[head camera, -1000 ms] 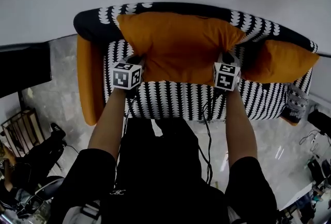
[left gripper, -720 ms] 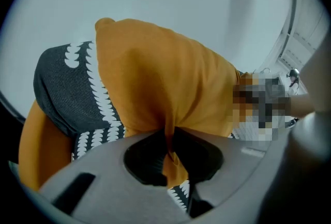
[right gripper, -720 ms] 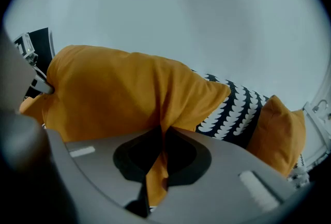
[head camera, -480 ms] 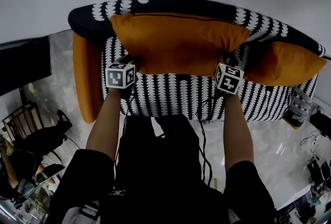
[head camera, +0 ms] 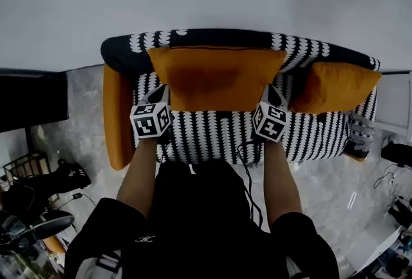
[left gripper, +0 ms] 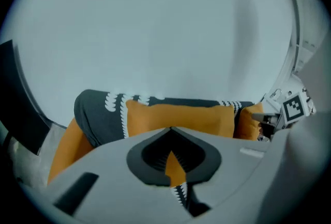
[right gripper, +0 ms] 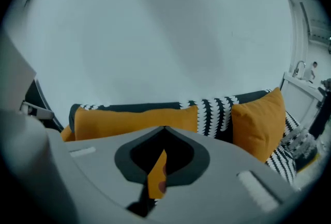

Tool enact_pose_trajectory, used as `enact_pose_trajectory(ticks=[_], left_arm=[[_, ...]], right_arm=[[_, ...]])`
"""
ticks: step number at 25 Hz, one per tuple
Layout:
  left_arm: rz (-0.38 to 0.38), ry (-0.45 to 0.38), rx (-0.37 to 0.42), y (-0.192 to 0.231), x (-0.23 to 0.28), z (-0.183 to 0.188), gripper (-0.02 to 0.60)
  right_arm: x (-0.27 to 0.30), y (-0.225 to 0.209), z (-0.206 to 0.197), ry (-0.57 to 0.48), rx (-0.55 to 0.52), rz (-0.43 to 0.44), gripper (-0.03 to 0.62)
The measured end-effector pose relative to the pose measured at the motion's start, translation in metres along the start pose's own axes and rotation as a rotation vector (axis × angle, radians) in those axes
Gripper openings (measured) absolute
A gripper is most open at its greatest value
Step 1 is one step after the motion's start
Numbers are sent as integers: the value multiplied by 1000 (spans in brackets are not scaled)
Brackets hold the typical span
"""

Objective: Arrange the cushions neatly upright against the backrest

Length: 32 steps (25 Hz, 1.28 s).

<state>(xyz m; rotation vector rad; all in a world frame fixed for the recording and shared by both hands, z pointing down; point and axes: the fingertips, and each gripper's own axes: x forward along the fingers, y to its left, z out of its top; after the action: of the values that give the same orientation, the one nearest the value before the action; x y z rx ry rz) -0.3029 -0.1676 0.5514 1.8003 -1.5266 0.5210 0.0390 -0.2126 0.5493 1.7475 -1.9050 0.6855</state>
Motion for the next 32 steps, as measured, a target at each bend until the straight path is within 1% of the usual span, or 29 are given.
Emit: enact_pose_trajectory(ticks=[2,4,6,8,10,11,14,16,20,25,29,32], left_arm=[[-28,-62,-8,-8,-15,33,9],[-68,-136,1,-25,-42,61,9],[-110,-203,51,-49,-79,81,9],[-150,-255,127,-75,-114,96,9],[-183,-297,198,-95,-137,114,9],[-196,-314,220,-101,-144,126,9],[-230,-361,244,-113,-165,160,9],[-252,-390,259,-123,-187,174,9],[-253,-434,292,-130,-236,185,9],[-249,-531,349,-132,-270,204,9],[-254,-561,388,-134,-285,205,9],[-276,-545,392,-134,-288,200,9]], right_arm=[[-16,23,25,-43,14,22,6],[-43,40,45,-92,40,50,6],[-84,54,63,-152,74,75,6],[-128,66,81,-221,84,82,6],[-159,76,105,-287,88,84,6],[-170,83,119,-316,97,90,6],[-201,105,163,-405,113,108,6],[-227,117,183,-463,91,106,6],[-277,145,196,-541,44,99,6],[-306,168,212,-614,23,69,5],[-321,179,208,-621,4,49,5],[-326,185,201,-606,5,35,5]])
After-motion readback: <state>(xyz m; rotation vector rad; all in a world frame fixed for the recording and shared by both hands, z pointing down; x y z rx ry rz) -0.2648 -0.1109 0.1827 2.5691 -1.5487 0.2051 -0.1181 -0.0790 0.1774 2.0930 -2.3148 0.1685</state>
